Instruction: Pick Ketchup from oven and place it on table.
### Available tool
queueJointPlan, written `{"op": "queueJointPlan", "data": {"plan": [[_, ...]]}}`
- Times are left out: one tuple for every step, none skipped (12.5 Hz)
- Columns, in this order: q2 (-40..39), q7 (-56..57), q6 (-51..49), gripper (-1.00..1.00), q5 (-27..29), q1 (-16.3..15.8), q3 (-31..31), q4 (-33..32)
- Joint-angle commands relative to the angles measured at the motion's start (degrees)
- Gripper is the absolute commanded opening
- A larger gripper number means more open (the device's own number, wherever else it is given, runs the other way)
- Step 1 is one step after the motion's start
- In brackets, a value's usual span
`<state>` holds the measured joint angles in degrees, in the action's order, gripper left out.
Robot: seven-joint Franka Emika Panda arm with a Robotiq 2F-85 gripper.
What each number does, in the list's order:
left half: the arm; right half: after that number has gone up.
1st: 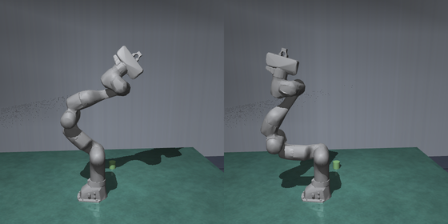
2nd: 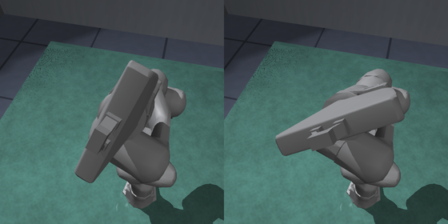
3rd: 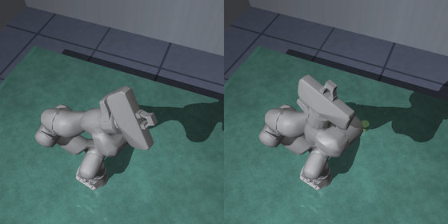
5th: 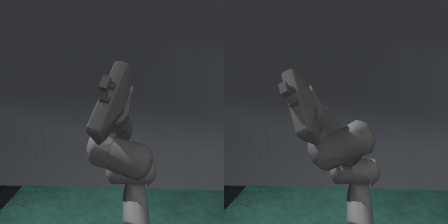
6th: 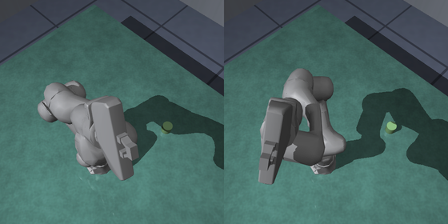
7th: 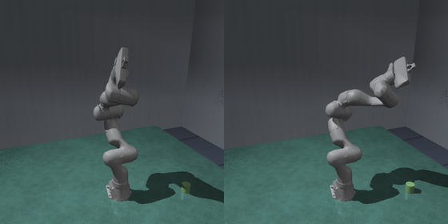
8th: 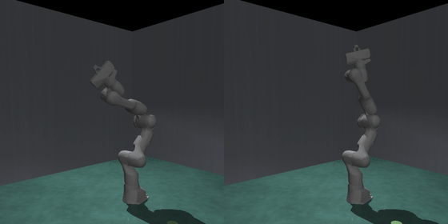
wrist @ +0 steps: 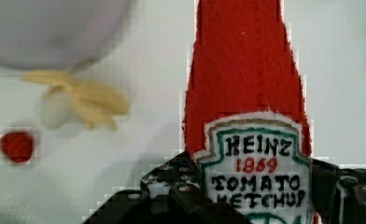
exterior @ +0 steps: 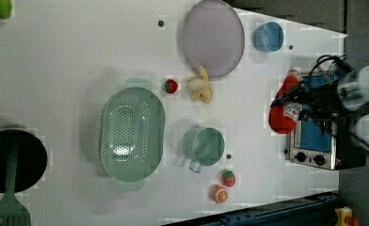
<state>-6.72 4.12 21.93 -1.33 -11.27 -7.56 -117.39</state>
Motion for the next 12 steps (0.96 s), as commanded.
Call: {"op": "queueJointPlan", "data": {"plan": [[0.42, -2.33, 8.74, 0.27, -0.24, 2.58, -2.81, -6.72], [-0.88, -2.33, 11.81, 0.27, -0.15, 2.6, -2.81, -8.71], [-2.36, -2.38, 15.12, 0.27, -0.06, 2.65, -2.82, -10.06], [-3.84, -2.38, 17.89, 0.27, 0.02, 2.65, -2.81, -10.99], [-5.32, -2.39, 19.81, 0.27, 0.1, 2.65, -2.8, -11.59], [-6.89, -2.46, 21.29, 0.27, 0.25, 2.71, -2.81, -11.82], [-8.3, -2.46, 22.54, 0.33, 0.65, 2.7, -2.74, -11.88], [-9.58, -2.46, 23.32, 0.53, 0.97, 2.68, -2.69, -12.02], [-10.77, -2.46, 24.2, 0.74, 0.98, 2.69, -2.69, -12.14], [-11.88, -2.46, 25.64, 0.96, 0.98, 2.69, -2.69, -12.13], [-12.46, -2.46, 26.94, 1.0, 0.98, 2.69, -2.69, -12.08], [-12.23, -2.5, 27.19, 1.0, 0.98, 2.69, -2.75, -11.79]]}}
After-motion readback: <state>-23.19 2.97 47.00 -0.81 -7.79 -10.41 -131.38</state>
